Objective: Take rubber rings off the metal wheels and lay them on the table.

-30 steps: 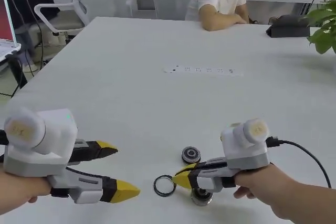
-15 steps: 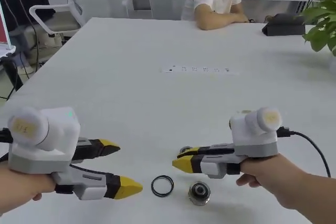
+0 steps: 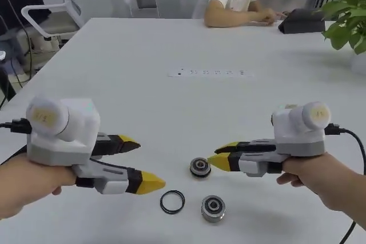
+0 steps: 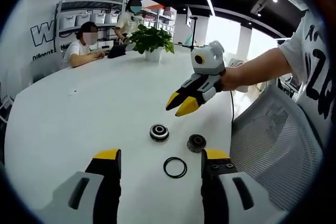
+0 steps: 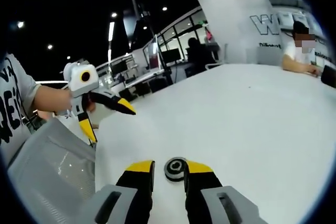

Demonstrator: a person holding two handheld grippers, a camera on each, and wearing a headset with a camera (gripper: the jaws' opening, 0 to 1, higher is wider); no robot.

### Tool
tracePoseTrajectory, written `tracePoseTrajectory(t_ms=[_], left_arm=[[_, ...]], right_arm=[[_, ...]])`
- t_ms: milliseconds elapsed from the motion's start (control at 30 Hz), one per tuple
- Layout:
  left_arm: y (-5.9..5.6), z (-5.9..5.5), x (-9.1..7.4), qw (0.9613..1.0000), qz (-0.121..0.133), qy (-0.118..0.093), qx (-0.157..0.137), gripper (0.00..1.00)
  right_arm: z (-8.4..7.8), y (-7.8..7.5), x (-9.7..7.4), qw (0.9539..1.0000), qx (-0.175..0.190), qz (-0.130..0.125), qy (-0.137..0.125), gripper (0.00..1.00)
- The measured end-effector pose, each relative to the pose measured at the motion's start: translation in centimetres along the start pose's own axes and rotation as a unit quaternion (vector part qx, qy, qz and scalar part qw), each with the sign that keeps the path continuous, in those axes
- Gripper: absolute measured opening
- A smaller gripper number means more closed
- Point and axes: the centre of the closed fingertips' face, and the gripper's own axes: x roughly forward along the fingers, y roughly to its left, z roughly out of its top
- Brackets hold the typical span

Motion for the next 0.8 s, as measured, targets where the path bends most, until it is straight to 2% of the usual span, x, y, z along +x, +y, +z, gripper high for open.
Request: tracePoseTrajectory(t_ms=[133, 433, 800], left_arm=[[0.2, 0.6, 1.1, 1.0, -0.003, -0.005, -0.002, 0.57], [0.7, 0.8, 3.4, 0.9999, -0.012, -0.003, -0.008, 0.52], [1.2, -0.4, 5.7, 0.9997, -0.016, 0.017, -0.002, 0.46]], right_arm=[[-0.8, -0.3, 0.0, 0.9999, -0.006, -0.01, 0.009, 0.21], [-2.6, -1.4, 0.6, 0.9994, -0.012, -0.018, 0.027, 0.22], [-3.4, -1.8, 1.4, 0.9989, -0.02, -0.021, 0.037, 0.22]])
